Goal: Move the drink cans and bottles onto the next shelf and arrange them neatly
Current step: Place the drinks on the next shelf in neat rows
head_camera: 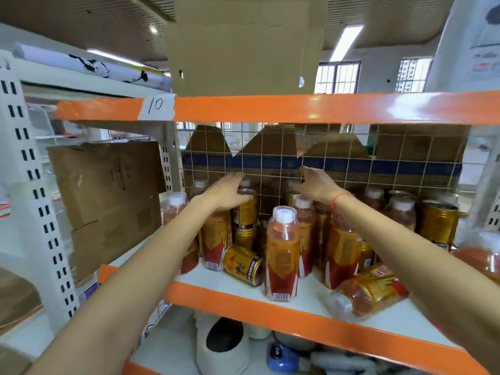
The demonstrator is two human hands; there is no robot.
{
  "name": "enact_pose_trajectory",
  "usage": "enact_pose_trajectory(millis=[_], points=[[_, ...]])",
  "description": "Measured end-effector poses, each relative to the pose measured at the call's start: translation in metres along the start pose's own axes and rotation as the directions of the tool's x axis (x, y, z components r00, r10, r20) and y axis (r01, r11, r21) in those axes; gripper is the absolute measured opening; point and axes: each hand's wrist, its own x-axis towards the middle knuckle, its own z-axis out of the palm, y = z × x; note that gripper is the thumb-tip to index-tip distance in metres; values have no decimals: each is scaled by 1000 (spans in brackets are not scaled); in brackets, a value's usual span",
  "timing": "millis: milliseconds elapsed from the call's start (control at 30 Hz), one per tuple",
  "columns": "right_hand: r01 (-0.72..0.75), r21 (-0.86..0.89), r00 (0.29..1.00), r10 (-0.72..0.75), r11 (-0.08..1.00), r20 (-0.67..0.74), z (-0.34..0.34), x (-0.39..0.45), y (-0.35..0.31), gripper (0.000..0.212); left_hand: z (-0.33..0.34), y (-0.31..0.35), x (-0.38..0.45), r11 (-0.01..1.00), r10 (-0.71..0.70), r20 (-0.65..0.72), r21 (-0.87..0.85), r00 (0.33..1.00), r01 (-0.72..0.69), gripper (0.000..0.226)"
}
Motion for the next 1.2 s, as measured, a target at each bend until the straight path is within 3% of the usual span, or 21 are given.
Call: enact_pose_trajectory(millis=[133,333,367,467,567,800,967,1100,1200], points=[[-144,16,989,144,989,44,4,0,12,46,12,-2,17,1000,-9,29,27,1000,8,72],[-158,24,977,152,987,151,5,12,4,37,19,0,28,995,-46,72,90,996,39,77],[-139,1,975,136,990,176,10,28,8,40,17,1,29,994,-56,94,103,994,46,79],[-105,-170,941,153,980,303,12,35,6,72,12,0,31,991,-91,171,117,981,72,84],[-162,-188,935,212,969,284,6,28,-5,58,11,1,33,991,-98,201,111,975,77,84],[-161,-233,922,230,959,310,14,45,-6,66,14,4,35,985,-109,198,155,974,79,90],[-221,-247,897,297,943,329,12,45,5,41,13,3,33,989,-102,166,127,981,81,88],[-173,-182,921,225,968,320,14,46,4,32,12,4,30,989,-90,135,129,987,73,86],[-160,-82,944,177,984,278,23,55,14,44,11,7,28,989,-77,128,138,989,59,83]])
